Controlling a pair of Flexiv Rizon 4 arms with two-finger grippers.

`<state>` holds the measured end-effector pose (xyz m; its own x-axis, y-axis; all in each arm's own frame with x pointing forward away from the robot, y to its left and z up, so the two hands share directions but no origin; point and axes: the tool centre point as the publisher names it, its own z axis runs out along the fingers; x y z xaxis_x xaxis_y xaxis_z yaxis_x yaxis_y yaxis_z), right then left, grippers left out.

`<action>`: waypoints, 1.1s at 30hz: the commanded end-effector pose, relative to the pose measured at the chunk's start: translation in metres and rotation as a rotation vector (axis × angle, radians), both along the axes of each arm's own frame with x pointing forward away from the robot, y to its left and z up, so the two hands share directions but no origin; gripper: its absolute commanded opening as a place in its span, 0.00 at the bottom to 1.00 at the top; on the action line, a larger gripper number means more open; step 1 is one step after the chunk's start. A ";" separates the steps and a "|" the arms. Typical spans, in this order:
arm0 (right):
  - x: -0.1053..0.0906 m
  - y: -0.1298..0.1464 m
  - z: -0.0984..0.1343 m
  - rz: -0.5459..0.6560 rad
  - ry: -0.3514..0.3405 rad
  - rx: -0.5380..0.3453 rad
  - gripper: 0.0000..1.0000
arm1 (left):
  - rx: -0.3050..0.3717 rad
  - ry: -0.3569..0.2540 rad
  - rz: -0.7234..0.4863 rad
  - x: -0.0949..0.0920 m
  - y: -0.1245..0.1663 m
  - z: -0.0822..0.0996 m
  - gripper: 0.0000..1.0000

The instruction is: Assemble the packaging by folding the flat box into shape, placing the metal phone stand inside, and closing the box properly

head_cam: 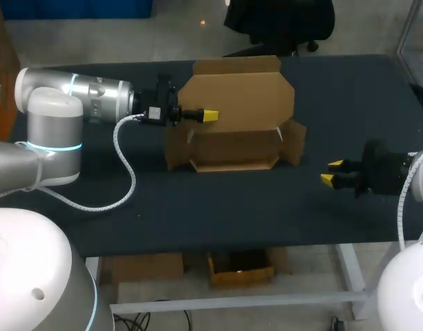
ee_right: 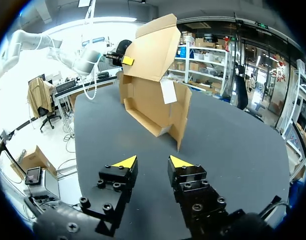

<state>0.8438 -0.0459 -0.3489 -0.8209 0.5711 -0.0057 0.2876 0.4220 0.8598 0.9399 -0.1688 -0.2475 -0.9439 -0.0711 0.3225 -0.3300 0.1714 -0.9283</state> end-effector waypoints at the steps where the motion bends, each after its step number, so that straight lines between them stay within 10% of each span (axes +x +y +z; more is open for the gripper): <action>1: 0.032 0.008 -0.010 0.034 0.011 0.008 0.37 | -0.001 0.000 0.000 0.001 -0.001 -0.005 0.00; 16: 0.090 0.029 -0.022 0.093 0.017 0.020 0.40 | -0.001 0.000 0.000 0.001 -0.001 -0.005 0.00; 33: 0.109 0.049 -0.027 0.069 0.025 0.037 0.35 | -0.001 0.000 0.000 0.001 -0.001 -0.005 0.00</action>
<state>0.9528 0.0007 -0.3730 -0.8599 0.5089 0.0394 0.2843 0.4135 0.8650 0.9399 -0.1689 -0.2475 -0.9439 -0.0710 0.3225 -0.3301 0.1713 -0.9283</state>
